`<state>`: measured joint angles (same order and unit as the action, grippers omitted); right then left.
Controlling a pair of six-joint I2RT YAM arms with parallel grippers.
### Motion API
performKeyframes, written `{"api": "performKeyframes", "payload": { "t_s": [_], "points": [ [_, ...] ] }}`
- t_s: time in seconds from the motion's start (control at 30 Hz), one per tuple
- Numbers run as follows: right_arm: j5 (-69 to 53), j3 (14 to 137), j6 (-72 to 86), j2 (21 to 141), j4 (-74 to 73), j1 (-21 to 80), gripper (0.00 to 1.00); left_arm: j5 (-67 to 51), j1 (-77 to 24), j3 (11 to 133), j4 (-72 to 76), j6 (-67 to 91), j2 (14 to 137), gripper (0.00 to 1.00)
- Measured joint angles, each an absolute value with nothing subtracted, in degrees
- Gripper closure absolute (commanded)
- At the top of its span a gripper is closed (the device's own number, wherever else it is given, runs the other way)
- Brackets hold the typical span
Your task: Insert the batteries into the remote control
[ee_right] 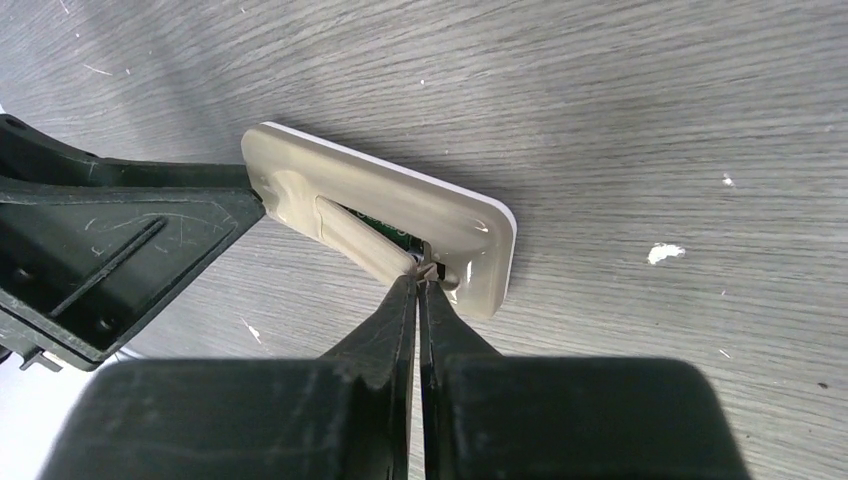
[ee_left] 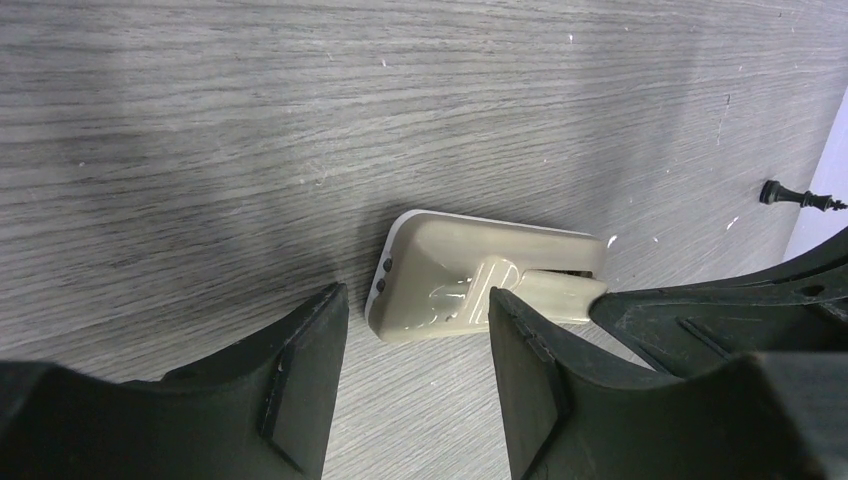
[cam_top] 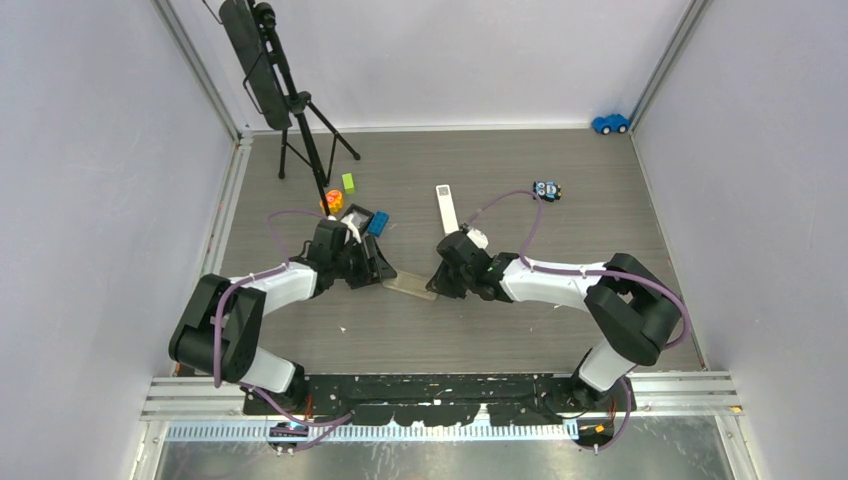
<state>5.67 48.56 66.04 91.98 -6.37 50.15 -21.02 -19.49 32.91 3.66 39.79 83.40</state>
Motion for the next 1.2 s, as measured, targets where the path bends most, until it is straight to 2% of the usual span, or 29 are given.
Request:
{"api": "performKeyframes", "payload": {
  "t_s": [0.27,0.47,0.6,0.63,0.77,0.83,1.2],
  "points": [
    [6.63,49.28,64.34,93.36,-6.46,50.15,0.95,-21.89,-19.49,33.89,3.60,39.40,84.77,0.48],
    [7.66,50.24,63.35,93.67,-7.49,50.28,0.63,-22.31,-19.49,34.54,3.53,38.87,85.52,0.48],
    [8.10,50.28,62.89,92.73,-9.15,50.59,0.57,-21.89,-19.49,34.59,3.25,38.74,85.38,0.48],
    [8.21,50.28,62.76,92.18,-9.82,50.63,0.58,-21.65,-19.49,34.59,3.09,38.72,85.25,0.48],
    [8.27,50.28,61.28,88.88,-10.72,50.68,0.77,-20.67,-19.49,34.59,2.00,38.68,84.58,0.48],
    [7.77,50.46,60.47,88.07,-10.33,50.68,0.82,-20.36,-19.49,34.59,1.74,38.68,84.42,0.49],
    [6.94,54.00,59.70,96.86,-8.25,50.81,0.90,-19.05,-19.49,34.59,0.58,38.68,83.70,0.49]
  ]
}}
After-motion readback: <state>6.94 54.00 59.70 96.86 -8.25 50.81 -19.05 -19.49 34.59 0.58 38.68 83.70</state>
